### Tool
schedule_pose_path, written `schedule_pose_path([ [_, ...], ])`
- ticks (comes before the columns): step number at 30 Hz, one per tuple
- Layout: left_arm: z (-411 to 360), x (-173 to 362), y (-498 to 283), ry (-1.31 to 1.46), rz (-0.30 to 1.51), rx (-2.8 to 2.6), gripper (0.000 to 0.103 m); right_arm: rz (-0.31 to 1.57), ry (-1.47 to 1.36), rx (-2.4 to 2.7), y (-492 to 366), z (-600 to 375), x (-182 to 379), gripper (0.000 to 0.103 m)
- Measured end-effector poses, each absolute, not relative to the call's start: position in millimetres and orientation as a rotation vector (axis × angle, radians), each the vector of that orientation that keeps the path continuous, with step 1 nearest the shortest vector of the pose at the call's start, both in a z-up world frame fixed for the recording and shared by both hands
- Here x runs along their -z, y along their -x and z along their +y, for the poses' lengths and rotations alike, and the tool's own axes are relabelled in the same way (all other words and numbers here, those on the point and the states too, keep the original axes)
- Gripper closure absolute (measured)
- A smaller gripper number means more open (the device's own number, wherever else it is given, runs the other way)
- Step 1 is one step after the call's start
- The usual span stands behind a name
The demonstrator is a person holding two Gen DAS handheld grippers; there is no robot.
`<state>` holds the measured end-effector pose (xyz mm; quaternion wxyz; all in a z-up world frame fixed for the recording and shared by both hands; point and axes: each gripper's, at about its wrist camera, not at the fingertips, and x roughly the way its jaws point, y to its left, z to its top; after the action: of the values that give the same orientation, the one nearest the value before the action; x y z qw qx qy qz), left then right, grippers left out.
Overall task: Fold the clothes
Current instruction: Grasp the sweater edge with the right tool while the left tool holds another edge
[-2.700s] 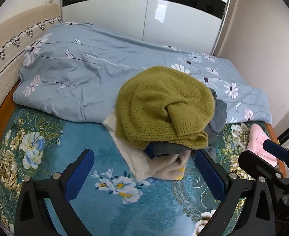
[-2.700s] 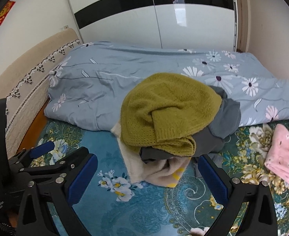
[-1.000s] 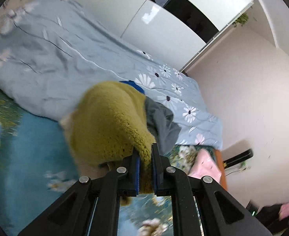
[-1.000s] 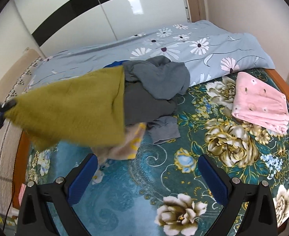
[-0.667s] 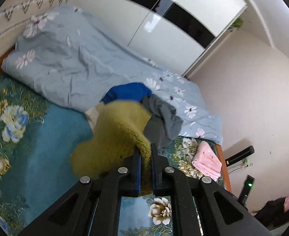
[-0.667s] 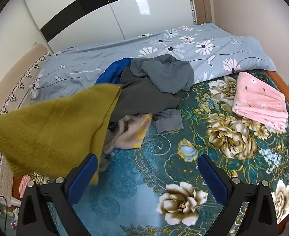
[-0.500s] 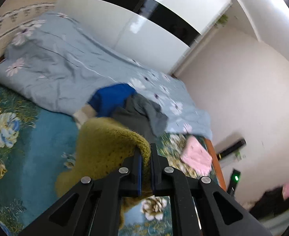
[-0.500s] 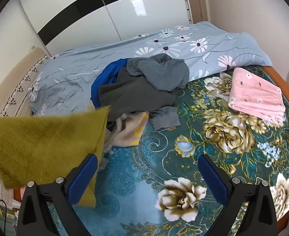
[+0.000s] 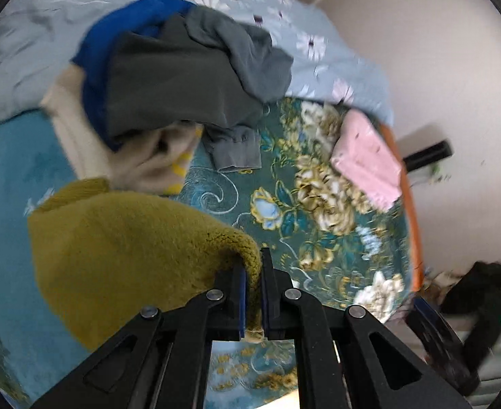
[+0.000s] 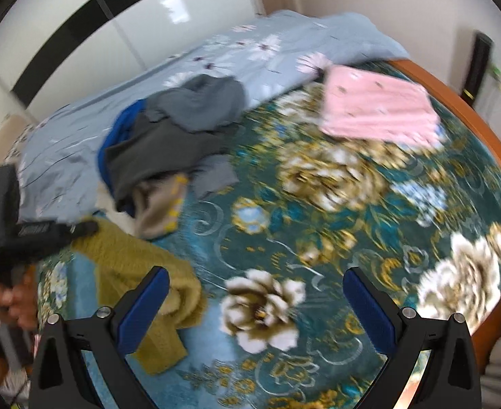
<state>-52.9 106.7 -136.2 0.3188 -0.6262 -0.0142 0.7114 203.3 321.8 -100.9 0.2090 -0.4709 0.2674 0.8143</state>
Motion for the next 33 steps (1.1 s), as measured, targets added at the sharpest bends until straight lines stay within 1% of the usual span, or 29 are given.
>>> schedule_pose_path([
  [7, 168, 194, 110, 1.748, 0.08, -1.905, 0.097, 0.82, 1.365, -2.092, -234, 353, 144, 0.0],
  [13, 203, 264, 147, 1.851, 0.237, -1.914, 0.096, 0.84, 1.452, -2.038, -228, 356, 180, 0.0],
  [15, 202, 280, 153, 1.9, 0.231, -1.913, 0.096, 0.842, 1.48, -2.045, -219, 354, 190, 0.0],
  [18, 188, 286, 157, 1.951, 0.085, -1.898, 0.094, 0.86, 1.515, -2.072, -201, 350, 202, 0.0],
  [20, 173, 278, 153, 1.935, -0.015, -1.884, 0.09, 0.888, 1.53, -2.095, -186, 348, 206, 0.0],
  [22, 154, 263, 146, 1.903, -0.059, -1.887, 0.086, 0.925, 1.536, -2.118, -170, 346, 209, 0.0],
  [23, 140, 252, 141, 1.878, -0.09, -1.903, 0.083, 0.945, 1.535, -2.134, -161, 345, 210, 0.0],
  [25, 102, 230, 129, 1.846, -0.214, -1.957, 0.076, 0.987, 1.536, -2.165, -143, 341, 212, 0.0],
  [27, 59, 218, 113, 1.852, -0.35, -2.022, 0.066, 1.034, 1.546, -2.179, -127, 337, 216, 0.0],
  [28, 37, 214, 105, 1.859, -0.418, -2.054, 0.065, 1.072, 1.55, -2.18, -119, 336, 220, 0.001],
  [31, -26, 221, 68, 1.96, -0.607, -2.125, 0.065, 1.21, 1.571, -2.125, -101, 332, 240, 0.01],
  [33, -58, 238, 40, 2.061, -0.683, -2.147, 0.065, 1.284, 1.59, -2.066, -92, 329, 257, 0.014],
])
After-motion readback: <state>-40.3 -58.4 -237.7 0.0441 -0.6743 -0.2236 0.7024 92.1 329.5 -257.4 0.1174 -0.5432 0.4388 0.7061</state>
